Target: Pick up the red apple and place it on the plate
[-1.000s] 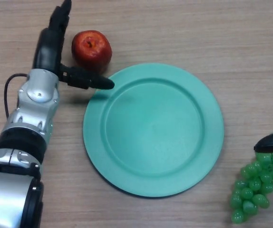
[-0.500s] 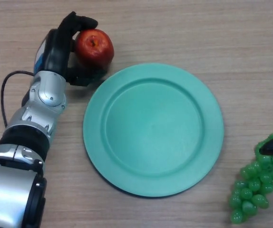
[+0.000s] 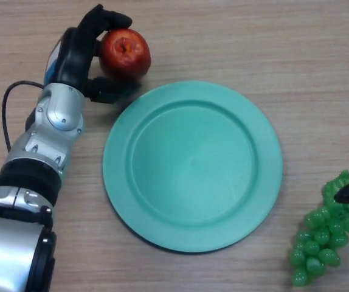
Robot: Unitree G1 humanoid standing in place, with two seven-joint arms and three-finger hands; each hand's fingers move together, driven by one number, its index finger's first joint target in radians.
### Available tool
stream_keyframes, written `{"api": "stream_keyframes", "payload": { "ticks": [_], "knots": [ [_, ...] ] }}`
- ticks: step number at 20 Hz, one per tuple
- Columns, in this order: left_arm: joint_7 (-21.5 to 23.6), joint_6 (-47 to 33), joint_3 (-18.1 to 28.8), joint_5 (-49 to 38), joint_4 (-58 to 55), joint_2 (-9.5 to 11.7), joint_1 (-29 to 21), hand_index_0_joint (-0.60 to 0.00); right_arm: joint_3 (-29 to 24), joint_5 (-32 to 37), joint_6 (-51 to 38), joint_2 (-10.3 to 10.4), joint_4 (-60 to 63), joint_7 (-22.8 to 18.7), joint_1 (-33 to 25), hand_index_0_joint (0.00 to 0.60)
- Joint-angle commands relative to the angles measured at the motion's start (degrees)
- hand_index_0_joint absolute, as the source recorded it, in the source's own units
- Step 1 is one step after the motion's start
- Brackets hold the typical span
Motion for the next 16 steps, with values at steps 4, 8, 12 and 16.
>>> {"api": "stream_keyframes", "payload": {
  "ticks": [4, 8, 12, 16],
  "knots": [
    [-8.5, 6.8, 2.1, -1.4, -29.6, 2.6, 5.7, -0.6, -7.6, 6.7, -8.6, -2.1, -3.1, -1.0, -0.9, 0.0],
    [-21.8, 29.3, 0.6, -6.8, -59.9, -2.1, 18.0, -0.6, -6.9, 6.8, -7.7, -2.9, -3.1, -2.1, -1.7, 0.0],
    [-17.6, 41.0, -5.2, -13.5, -74.8, -3.6, 26.2, -0.6, -6.0, 6.4, -8.2, -3.0, -2.2, -2.4, -2.4, 0.0],
    [-16.6, 44.4, -10.0, -12.2, -75.7, -3.7, 29.2, -0.6, -6.5, 7.6, -9.0, -2.8, -1.8, -2.5, -1.9, 0.0]
  ]
}}
